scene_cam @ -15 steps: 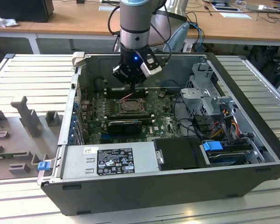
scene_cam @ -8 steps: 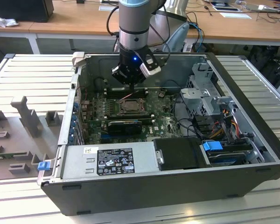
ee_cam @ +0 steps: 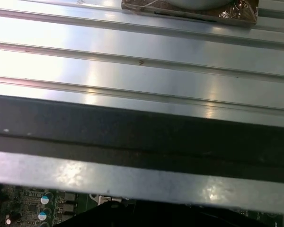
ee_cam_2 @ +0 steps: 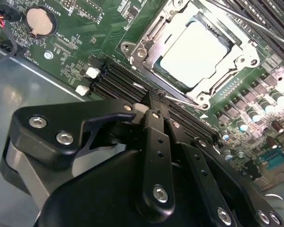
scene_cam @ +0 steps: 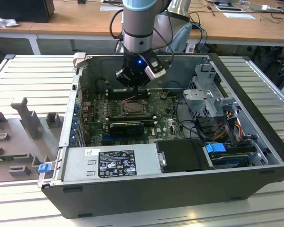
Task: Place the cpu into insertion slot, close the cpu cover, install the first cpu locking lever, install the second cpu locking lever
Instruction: 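Install the first cpu locking lever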
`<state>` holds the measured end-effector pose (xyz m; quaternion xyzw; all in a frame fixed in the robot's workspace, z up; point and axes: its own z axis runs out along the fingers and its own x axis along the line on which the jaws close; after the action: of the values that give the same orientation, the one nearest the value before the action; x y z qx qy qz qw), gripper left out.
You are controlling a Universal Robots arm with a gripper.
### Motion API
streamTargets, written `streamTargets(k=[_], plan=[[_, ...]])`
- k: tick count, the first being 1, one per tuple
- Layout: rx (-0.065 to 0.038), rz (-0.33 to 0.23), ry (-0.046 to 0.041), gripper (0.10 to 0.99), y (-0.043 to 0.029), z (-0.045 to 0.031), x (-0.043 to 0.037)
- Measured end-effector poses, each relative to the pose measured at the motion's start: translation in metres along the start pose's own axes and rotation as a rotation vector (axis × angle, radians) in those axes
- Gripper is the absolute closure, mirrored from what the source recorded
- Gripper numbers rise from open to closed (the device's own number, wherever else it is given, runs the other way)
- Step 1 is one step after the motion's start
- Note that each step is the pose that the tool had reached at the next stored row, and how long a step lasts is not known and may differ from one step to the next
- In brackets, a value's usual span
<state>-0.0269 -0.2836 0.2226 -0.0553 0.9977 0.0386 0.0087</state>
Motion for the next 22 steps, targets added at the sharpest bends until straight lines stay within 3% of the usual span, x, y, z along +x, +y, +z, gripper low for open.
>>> streamTargets(k=[18,22], plan=[[0.000,-0.003,0.0002,0.980,-0.0030,0.0174,-0.0066],[0.005,-0.003,0.0011,0.980,-0.0032,0.0190,-0.0071]])
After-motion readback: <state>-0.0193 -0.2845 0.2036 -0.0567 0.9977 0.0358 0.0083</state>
